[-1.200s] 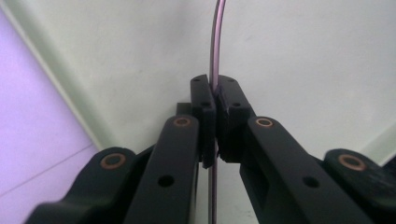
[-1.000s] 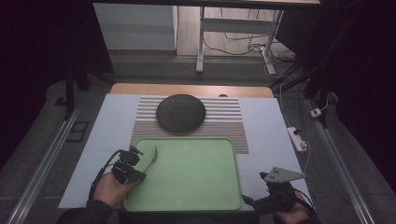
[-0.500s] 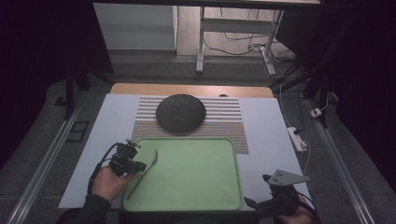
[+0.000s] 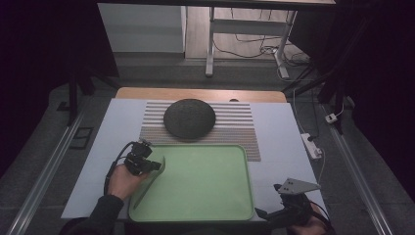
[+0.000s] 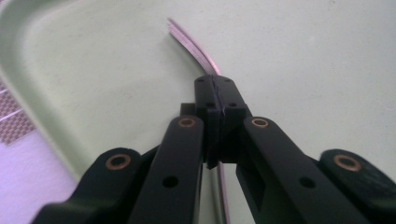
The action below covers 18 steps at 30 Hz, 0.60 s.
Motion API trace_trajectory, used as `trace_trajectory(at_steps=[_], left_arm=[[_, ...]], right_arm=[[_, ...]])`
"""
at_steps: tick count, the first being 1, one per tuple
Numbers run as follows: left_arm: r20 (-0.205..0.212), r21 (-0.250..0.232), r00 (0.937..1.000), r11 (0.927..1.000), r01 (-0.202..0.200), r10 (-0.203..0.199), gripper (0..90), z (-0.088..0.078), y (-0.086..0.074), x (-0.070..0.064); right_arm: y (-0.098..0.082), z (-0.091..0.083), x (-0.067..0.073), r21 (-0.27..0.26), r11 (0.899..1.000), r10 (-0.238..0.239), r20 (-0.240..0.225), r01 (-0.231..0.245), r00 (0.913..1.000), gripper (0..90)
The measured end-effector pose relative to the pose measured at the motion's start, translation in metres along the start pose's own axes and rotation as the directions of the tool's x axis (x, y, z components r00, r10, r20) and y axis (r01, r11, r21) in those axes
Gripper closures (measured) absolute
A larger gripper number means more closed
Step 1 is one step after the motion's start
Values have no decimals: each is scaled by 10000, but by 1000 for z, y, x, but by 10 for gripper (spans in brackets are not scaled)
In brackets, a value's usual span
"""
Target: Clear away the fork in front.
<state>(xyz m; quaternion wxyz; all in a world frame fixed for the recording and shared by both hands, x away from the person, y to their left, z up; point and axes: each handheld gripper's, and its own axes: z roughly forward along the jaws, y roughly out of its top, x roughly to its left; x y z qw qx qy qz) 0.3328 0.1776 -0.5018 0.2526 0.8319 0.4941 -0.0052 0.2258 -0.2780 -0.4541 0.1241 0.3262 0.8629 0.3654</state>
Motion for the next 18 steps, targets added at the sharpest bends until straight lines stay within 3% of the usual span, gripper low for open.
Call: trace_trajectory(at_steps=[5,11,14,18], left_arm=[[134,148,9997,9997,-203,201,888,6,3,-6],[202,-233,9988,9988,-439,444,888,1,5,-11],[605,-322,9954,9969,-719,737,888,2,6,-17],[761,65,9886,9914,-1305,1297,888,15,8,-31]], right_arm=[[0,1,0,63,10000,-5,-88,6,10000,0],[0,0,-1,26,10000,90,-161,-90,9998,0],[0,0,-2,14,9999,149,-201,-149,9997,0],[0,0,-2,-9,9998,199,-235,-199,9995,0]])
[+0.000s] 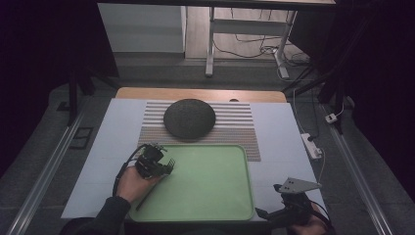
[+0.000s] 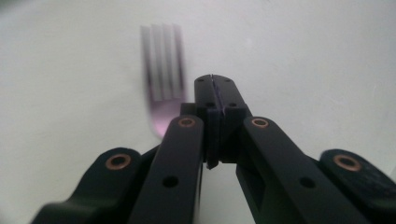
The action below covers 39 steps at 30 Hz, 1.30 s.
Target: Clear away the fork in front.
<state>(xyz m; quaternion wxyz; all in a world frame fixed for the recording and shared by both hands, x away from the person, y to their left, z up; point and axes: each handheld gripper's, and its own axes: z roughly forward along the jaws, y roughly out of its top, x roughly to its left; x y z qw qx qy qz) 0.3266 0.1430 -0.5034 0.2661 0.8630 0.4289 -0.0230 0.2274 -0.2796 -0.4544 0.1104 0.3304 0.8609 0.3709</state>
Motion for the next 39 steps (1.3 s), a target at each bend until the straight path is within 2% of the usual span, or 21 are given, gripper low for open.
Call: trace_trajectory(at_steps=[4,10,14,22,28,30,33,36,39], left_arm=[[-168,445,9996,9988,-220,228,888,13,1,-6],[-623,375,9980,9993,-29,53,888,12,0,0],[-741,310,9969,9991,298,-274,888,8,-3,10],[-973,181,9891,9934,1130,-1107,888,-3,-13,33],[-1184,105,9823,9890,1476,-1453,887,-10,-19,46],[-1094,50,9819,9877,1564,-1549,887,-11,-20,47],[-1121,21,9821,9882,1528,-1516,881,-11,-20,46],[-1120,-38,9824,9886,1502,-1497,830,-12,-19,45],[-1108,-403,9844,9903,1329,-1366,762,-18,-20,43]], right_arm=[[0,0,-1,-90,9999,140,-78,-141,9999,0],[-1,-1,-4,-163,9992,361,-221,-365,9991,0],[-1,-1,-4,-178,9990,395,-243,-399,9989,0],[-1,-1,-5,-134,9987,483,-284,-487,9984,0],[-1,-1,-5,-114,9988,480,-295,-484,9984,0],[-1,0,-5,-100,9988,470,-327,-473,9984,0],[0,0,-5,-59,9991,418,-345,-421,9985,0],[0,0,-5,-83,9990,443,-342,-446,9984,0],[0,0,-5,-95,9989,448,-362,-452,9983,0]])
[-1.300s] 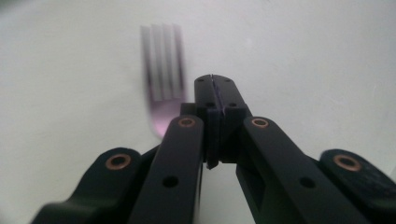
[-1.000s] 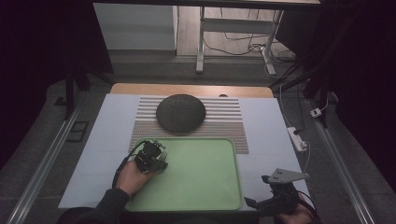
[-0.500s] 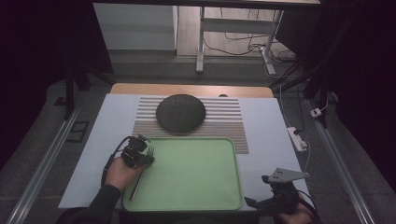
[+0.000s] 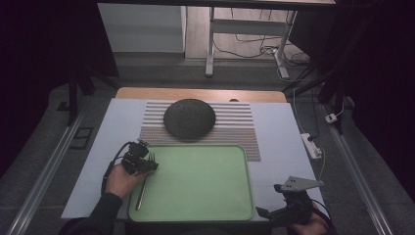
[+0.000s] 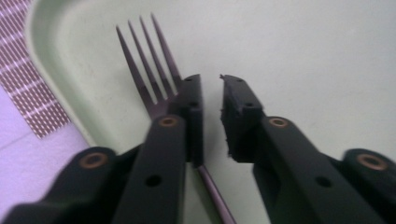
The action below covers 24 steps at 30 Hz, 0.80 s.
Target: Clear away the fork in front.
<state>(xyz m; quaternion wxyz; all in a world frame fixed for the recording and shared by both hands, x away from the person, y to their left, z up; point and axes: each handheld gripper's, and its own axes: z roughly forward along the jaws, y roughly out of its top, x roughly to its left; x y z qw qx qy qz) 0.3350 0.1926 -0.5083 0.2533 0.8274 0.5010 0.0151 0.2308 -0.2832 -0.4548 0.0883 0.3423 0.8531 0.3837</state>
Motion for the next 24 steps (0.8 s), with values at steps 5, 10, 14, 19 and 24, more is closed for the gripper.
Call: trace_trajectory(at_steps=[5,10,14,19,24], left_arm=[[88,-844,9994,9959,-319,327,597,-16,-4,-3],[422,-1650,9962,9839,-688,768,439,-33,-12,-4],[596,-2225,9938,9718,-781,935,325,-46,-21,-4],[622,-2936,9920,9519,-872,1100,202,-61,-31,-6],[603,-3098,9894,9448,-1070,1318,121,-70,-47,-9]], right_arm=[[0,0,0,-3,10000,9,-28,-9,10000,0],[0,0,0,4,10000,-7,-18,7,10000,0],[0,0,0,1,10000,21,-21,-21,10000,0],[0,0,0,16,10000,28,-20,-28,10000,0],[0,0,-1,25,10000,37,-27,-37,10000,0]])
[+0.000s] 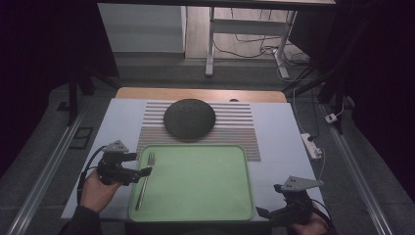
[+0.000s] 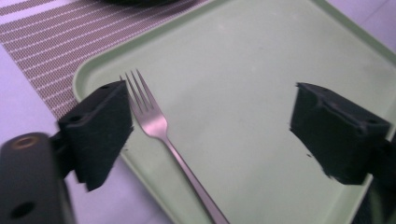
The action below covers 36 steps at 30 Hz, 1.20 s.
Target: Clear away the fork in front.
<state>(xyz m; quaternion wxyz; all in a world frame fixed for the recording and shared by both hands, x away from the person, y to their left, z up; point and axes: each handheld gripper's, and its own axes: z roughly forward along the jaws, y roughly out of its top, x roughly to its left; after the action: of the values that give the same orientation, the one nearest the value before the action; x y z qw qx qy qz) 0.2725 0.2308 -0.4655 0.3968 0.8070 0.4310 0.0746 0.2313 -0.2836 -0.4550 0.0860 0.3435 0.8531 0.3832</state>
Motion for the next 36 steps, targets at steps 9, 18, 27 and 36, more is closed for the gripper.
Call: trace_trajectory(at_steps=[9,18,27,36], left_arm=[[270,-401,9994,9990,216,-205,47,-22,-24,-7],[335,-1046,9977,9925,626,-594,23,-48,-50,-7],[205,-1172,9955,9886,947,-929,0,-61,-71,-4],[-174,-826,9927,9896,1179,-1197,0,-67,-81,-6]], right_arm=[[0,0,0,50,10000,29,10,-29,10000,0],[0,1,0,70,9999,91,22,-91,10000,0],[0,1,-1,83,9999,125,19,-125,9999,0],[1,1,0,115,9998,162,21,-163,9999,0]])
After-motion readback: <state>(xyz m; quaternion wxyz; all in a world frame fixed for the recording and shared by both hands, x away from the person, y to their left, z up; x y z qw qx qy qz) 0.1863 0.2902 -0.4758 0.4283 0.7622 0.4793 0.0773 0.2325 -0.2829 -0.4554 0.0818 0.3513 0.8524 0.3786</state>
